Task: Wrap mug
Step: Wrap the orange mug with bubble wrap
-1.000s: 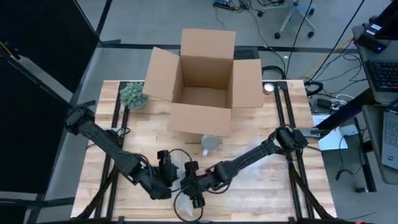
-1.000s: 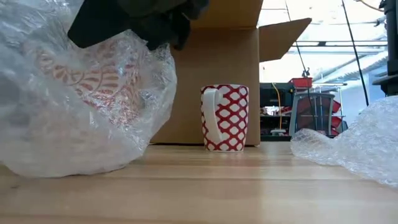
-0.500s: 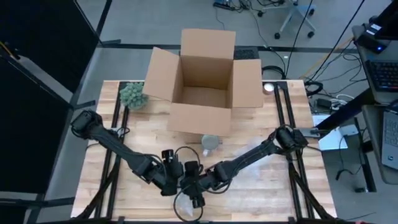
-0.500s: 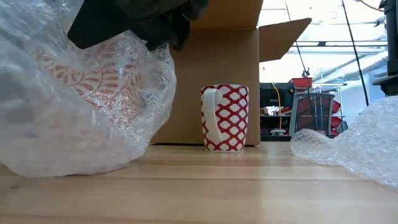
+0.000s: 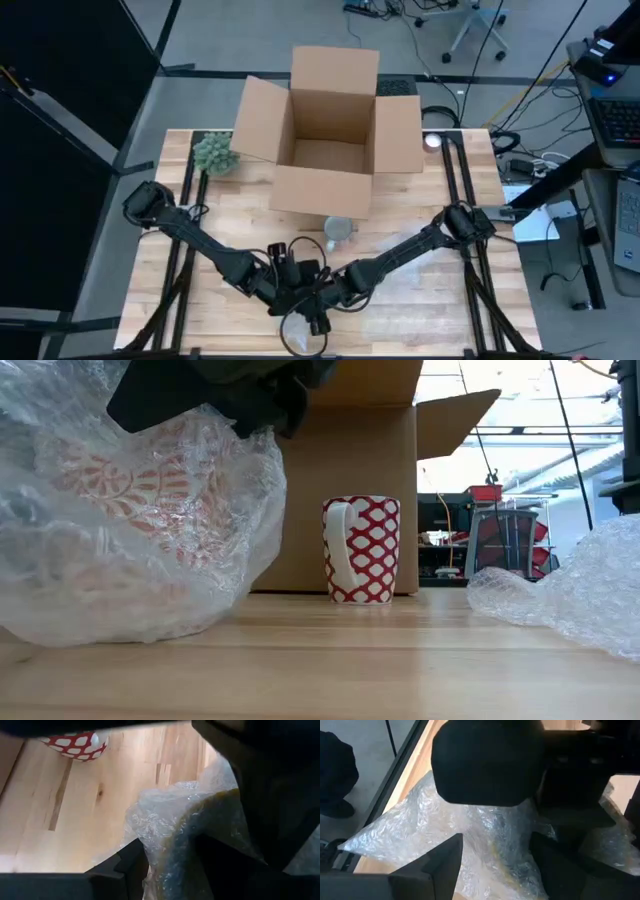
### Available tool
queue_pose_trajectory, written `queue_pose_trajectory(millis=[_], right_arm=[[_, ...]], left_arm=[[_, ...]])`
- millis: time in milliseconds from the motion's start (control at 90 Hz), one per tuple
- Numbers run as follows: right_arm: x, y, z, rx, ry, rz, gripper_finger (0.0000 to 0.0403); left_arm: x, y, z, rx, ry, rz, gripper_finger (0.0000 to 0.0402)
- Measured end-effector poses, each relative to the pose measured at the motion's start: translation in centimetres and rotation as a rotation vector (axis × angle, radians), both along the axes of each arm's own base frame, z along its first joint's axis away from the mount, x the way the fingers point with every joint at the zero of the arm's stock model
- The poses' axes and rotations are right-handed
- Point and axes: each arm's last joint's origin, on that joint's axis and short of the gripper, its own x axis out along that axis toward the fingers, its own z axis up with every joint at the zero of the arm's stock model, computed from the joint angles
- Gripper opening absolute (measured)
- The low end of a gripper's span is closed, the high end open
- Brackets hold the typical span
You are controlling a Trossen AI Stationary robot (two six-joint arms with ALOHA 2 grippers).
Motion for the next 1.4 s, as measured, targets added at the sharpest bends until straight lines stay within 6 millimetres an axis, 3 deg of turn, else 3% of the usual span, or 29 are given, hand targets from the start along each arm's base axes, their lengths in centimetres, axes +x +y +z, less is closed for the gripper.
queue_pose_trajectory(millis=[122,378,522,667,822,1033,1200,1400], right_arm=[[0.0,0.0,0.0,0.000,0.000,0.000,0.0217],[0.0,0.0,0.0,-0.005,0.002,0.006,0.0217],[0.0,0.0,0.0,-0.005,0.003,0.006,0.0217],[0.0,-0.1,-0.1,-0.001,0.008,0.000,0.0217],[0.0,-0.1,-0.1,0.000,0.007,-0.002,0.0217],[0.0,-0.1,0.0,0.001,0.006,-0.004,0.0217],[0.0,-0.1,-0.1,0.014,0.009,-0.021,0.0217],[0.0,-0.1,-0.1,0.017,0.011,-0.025,0.0217]], left_arm=[[-0.2,0.0,0.7,-0.005,-0.012,-0.005,0.0161],[-2.1,0.5,6.2,-0.033,-0.112,-0.044,0.0161],[-3.3,0.8,8.1,-0.051,-0.148,-0.057,0.0161],[-4.9,-0.5,9.8,-0.105,-0.214,-0.119,0.0161],[-6.1,-3.2,9.8,-0.206,-0.231,-0.234,0.0161],[-5.7,-6.0,7.2,-0.159,-0.238,-0.335,0.0161],[-4.3,-6.2,5.0,-0.025,-0.227,-0.359,0.0161],[-3.7,-5.6,4.7,0.007,-0.224,-0.351,0.0161]])
